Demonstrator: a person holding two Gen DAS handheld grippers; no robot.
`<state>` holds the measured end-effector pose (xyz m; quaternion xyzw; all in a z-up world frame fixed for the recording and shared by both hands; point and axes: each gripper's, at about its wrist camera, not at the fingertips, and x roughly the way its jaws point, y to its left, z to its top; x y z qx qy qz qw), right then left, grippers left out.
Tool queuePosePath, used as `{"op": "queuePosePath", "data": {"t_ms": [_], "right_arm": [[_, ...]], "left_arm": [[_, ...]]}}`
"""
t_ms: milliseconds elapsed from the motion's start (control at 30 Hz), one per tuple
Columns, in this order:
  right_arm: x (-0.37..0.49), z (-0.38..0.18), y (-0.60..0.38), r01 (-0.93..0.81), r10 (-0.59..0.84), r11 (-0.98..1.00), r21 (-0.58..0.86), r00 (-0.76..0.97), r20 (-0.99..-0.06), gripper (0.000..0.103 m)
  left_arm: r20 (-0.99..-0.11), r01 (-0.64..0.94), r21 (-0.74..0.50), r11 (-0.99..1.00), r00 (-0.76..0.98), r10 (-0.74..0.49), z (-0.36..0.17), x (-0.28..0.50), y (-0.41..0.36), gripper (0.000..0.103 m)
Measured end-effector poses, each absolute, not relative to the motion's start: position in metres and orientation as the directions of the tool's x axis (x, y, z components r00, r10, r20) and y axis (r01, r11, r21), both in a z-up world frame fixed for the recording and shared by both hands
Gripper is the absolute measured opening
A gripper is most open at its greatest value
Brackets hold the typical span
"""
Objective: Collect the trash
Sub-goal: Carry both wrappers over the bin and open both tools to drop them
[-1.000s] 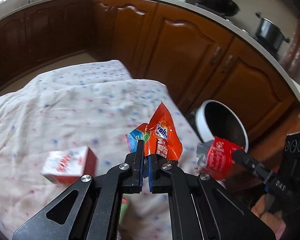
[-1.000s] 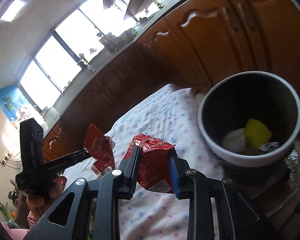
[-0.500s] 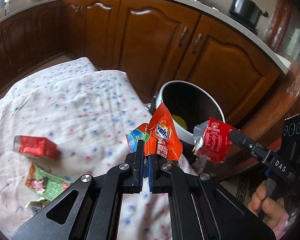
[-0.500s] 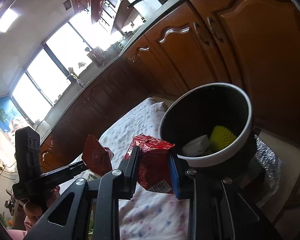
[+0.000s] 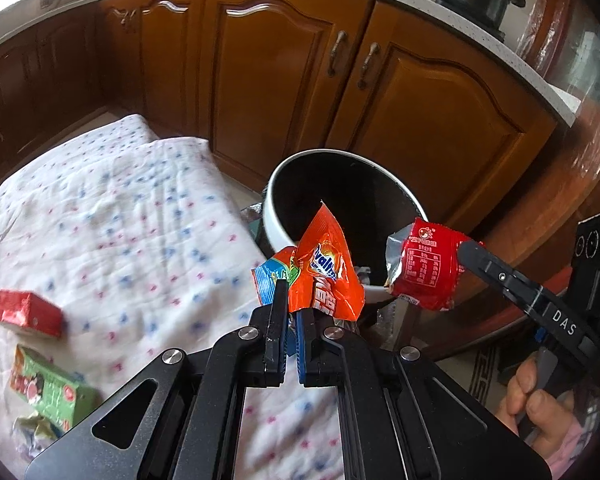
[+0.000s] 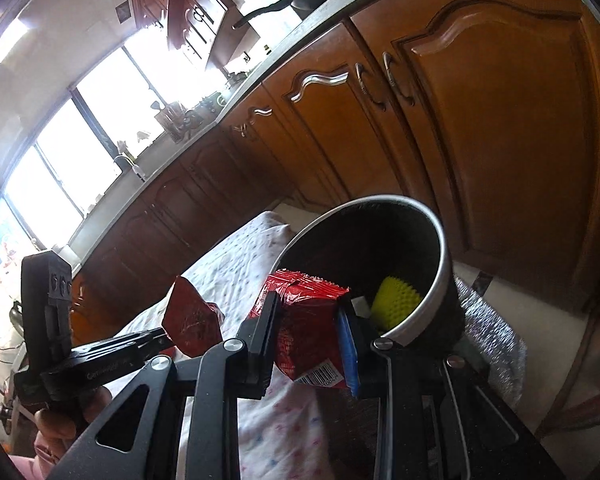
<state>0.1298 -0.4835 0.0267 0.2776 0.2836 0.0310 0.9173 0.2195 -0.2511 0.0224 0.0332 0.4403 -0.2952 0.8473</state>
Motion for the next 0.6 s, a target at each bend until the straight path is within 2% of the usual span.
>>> {"op": "queuePosePath", "data": {"t_ms": [600], "right_arm": [[0.186, 0.027, -0.510, 0.155, 0.150, 0.898, 0.412, 0.772, -0.617, 0.028]], "left_arm": [[-0.794, 0.557, -0.167, 0.813, 0.413, -0.446, 0.022, 0.271, -0.321, 0.003]]}}
